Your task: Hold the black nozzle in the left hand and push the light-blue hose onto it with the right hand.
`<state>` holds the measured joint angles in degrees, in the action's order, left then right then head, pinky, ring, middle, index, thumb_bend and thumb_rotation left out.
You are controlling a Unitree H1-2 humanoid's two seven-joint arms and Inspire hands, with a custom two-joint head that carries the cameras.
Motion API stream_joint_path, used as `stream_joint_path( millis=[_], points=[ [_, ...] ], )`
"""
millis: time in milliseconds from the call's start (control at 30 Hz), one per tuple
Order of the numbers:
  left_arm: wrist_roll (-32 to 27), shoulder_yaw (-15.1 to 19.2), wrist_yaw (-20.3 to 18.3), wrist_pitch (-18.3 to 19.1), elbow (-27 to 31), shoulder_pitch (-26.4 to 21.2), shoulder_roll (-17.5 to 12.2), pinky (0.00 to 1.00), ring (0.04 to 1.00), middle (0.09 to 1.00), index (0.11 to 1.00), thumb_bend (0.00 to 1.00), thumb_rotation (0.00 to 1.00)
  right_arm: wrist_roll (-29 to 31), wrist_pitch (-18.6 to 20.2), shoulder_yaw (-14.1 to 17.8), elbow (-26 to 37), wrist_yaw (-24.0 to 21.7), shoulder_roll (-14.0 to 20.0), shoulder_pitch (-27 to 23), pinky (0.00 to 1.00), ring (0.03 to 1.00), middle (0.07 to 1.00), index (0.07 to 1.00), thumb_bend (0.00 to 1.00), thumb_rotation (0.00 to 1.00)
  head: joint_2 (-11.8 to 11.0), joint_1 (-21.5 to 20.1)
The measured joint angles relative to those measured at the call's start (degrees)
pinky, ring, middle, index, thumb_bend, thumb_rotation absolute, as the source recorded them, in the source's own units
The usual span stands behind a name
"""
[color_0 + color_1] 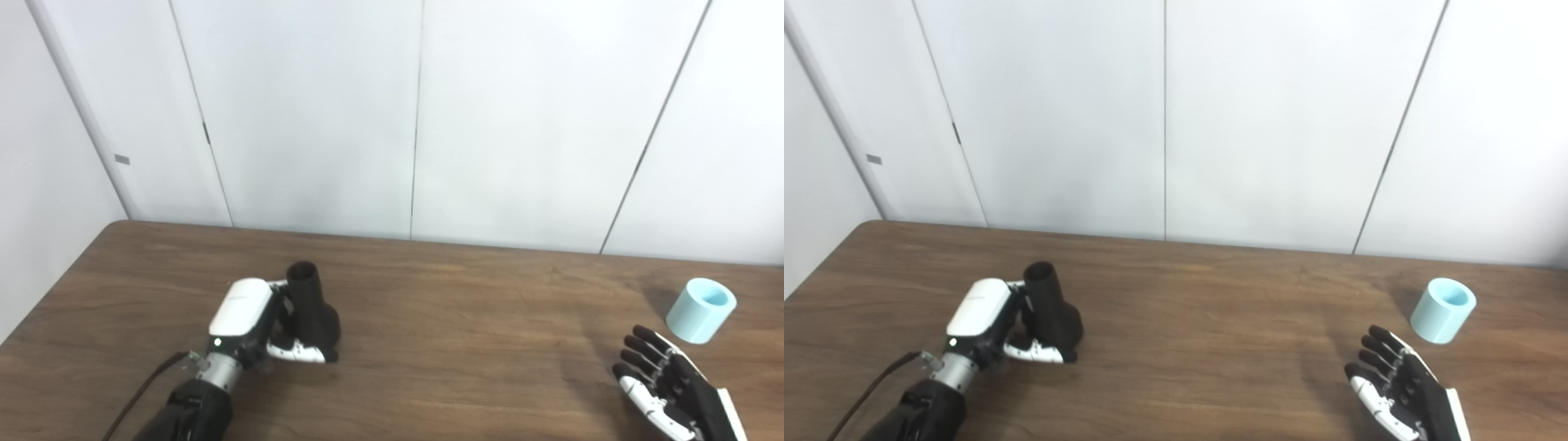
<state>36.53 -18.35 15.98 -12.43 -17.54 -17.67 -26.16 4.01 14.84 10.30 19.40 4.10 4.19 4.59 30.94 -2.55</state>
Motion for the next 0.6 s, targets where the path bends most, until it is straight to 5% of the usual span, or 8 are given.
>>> stream_joint_path(
  millis=[167, 233, 300, 433, 600],
  points=[
    [0.75, -0.26, -2.51, -2.68, 2.43, 1.22, 1.33, 0.2, 0.336, 0.446, 0.534, 0.49, 0.0, 1.3, -3.06, 2.4, 0.33, -0.06, 0.23, 1.06, 0.65, 0.727, 0.74, 0.716, 0.3, 0.0, -0.26, -1.93],
    [0.96, -0.35, -3.53, -3.3, 3.47, 1.64, 1.77, 0.13, 0.2, 0.449, 0.495, 0.52, 0.0, 1.61, -3.97, 3.7, 0.43, 0.17, 0.61, 1.61, 0.64, 0.717, 0.729, 0.7, 0.3, 0.0, -0.26, -2.02],
    [1.18, -0.62, -5.04, -3.77, 4.94, 2.39, 2.4, 0.1, 0.159, 0.466, 0.484, 0.52, 0.0, 1.52, -4.01, 4.69, 1.19, 0.66, 0.86, 2.25, 0.65, 0.723, 0.73, 0.701, 0.28, 0.01, -0.18, -2.9],
    [1.5, -1.15, -6.25, -6.7, 6.12, 3.06, 3.54, 0.2, 0.27, 0.42, 0.506, 0.52, 0.0, 1.17, -3.95, 6.04, 4.62, 1.52, 0.82, 3.11, 0.62, 0.702, 0.713, 0.695, 0.24, 0.03, 0.0, -4.74],
    [1.45, -1.53, -8.49, -8.89, 6.82, 3.36, 3.6, 0.24, 0.314, 0.441, 0.513, 0.52, 0.0, -0.94, -4.05, 8.06, 5.82, 5.17, -1.2, 3.48, 0.52, 0.61, 0.631, 0.633, 0.36, 0.11, 0.17, -9.14]
  ],
)
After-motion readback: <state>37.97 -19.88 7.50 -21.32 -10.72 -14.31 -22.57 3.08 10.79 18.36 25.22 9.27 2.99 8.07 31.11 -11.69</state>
